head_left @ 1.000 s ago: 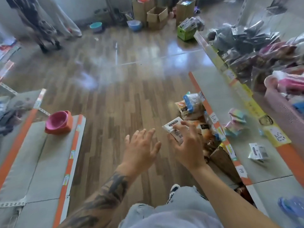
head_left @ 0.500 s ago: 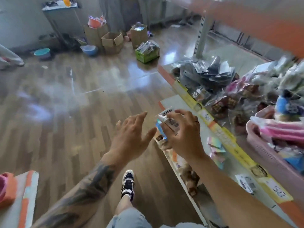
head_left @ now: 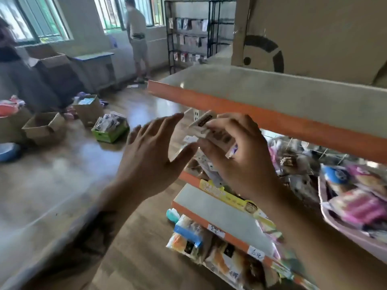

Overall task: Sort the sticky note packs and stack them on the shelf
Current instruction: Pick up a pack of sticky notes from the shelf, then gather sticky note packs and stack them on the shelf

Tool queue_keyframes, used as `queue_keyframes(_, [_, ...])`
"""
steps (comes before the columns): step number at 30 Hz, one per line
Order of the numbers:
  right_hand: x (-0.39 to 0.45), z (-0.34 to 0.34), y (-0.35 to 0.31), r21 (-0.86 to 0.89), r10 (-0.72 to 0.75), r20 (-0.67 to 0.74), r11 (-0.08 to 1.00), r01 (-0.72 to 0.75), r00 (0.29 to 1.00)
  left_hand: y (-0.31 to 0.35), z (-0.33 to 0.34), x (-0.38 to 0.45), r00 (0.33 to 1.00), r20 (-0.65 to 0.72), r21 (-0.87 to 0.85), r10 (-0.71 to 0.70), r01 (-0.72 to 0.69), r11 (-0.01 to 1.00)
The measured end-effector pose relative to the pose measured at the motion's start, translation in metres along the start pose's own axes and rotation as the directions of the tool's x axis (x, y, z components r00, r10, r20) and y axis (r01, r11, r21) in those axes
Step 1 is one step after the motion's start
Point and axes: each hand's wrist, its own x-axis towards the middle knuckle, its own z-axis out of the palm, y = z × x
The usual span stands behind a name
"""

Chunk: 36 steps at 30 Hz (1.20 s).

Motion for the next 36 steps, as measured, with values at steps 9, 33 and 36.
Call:
queue_keyframes(9, [0.077,-0.069,0.021,0.016,0.229,-0.075,0.973,-0.228,0.971,0.026,0.014,0.13,0.93,0.038,-0.192,0.366,-0.352,0.916])
queue_keyframes(33, [0.122,-0.156,0.093,0.03,0.43,-0.036,0.903,-0.429,0.902,0.112,0.088,0.248,0.904,0.098,-0.822,0.415,-0.162,0.546])
queue_keyframes(36, [0.126,-0.151,0.09,0.229,0.561,-0.057,0.812,-0.536,0.826,0.11,0.087,0.25,0.927,0.038,-0.842,0.373,-0.172,0.512])
